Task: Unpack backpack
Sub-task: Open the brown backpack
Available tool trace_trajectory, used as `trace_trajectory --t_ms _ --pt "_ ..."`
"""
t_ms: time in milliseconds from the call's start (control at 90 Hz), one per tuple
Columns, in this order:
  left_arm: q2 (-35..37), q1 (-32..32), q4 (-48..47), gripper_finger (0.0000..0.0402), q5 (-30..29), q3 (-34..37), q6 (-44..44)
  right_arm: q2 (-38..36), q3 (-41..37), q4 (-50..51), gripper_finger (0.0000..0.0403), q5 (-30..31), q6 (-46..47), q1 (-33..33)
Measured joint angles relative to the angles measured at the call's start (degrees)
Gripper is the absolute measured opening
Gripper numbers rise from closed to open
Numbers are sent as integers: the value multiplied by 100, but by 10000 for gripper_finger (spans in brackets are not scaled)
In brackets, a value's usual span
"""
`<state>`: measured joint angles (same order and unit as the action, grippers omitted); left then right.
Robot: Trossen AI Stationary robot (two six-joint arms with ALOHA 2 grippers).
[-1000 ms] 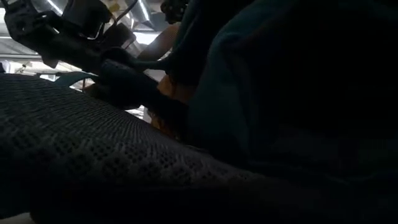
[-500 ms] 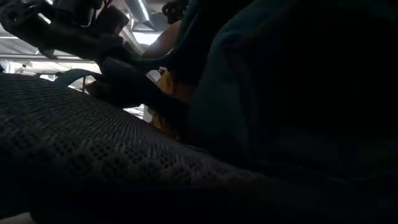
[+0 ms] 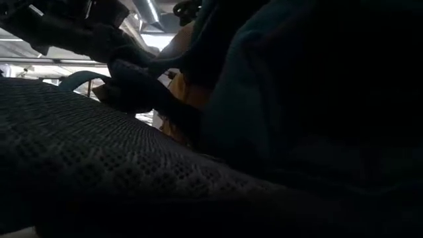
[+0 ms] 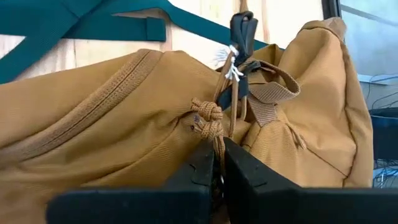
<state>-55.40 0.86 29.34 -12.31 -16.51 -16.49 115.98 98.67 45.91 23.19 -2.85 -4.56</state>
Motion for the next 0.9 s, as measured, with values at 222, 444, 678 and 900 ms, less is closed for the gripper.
trace_trajectory --t_ms 222,444,678,900 --pt "0 -246 -215 0 -19 0 242 2 0 13 1 442 9 -11" --pt "0 -622 -408 0 -192 3 410 4 -2 0 1 587 7 -10" --pt "0 -852 -561 0 -494 4 477 -5 -4 28 1 728 2 -82" --pt "-4 -855 -627 0 -613 7 487 -262 -11 76 1 872 -38 -252"
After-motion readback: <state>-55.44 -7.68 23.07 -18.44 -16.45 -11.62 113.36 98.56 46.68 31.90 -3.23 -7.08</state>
